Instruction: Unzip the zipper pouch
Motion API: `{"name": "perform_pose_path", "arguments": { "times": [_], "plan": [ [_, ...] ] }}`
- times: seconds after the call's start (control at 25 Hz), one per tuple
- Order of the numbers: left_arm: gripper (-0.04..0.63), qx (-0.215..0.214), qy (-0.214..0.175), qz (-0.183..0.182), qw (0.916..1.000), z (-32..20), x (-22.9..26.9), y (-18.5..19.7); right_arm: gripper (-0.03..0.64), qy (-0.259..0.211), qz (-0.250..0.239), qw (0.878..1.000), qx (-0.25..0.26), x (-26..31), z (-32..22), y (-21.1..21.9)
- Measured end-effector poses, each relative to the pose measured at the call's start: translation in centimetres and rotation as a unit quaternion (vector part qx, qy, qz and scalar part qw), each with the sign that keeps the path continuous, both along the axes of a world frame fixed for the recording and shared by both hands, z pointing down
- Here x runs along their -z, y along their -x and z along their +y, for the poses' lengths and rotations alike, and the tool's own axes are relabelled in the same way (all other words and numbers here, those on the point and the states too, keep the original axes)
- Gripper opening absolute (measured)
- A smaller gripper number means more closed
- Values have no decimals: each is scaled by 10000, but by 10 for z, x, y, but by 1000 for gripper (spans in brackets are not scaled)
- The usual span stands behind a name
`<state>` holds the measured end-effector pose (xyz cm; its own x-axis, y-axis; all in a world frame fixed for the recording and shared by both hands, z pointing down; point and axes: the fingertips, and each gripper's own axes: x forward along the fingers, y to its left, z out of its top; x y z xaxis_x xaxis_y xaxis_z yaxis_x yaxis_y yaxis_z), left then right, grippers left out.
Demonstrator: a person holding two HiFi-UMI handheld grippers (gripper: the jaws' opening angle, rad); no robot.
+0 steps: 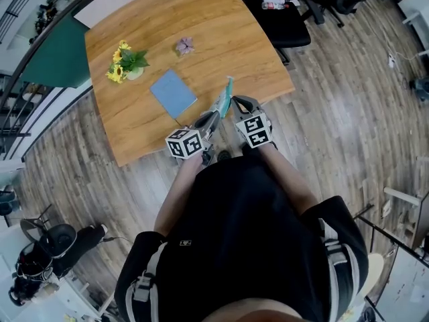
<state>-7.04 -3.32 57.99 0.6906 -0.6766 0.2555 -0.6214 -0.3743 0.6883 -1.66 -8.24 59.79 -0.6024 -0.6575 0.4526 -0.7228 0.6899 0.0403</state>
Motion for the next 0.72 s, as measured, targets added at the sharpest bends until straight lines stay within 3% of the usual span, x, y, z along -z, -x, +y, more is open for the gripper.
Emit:
{"name": "perform_pose_path", "arguments": {
  "times": [0.72],
  "plan": [
    [9, -8, 0, -31, 10000, -8, 5, -15, 9, 0, 9, 10000, 29, 2, -16, -13]
  ]
}}
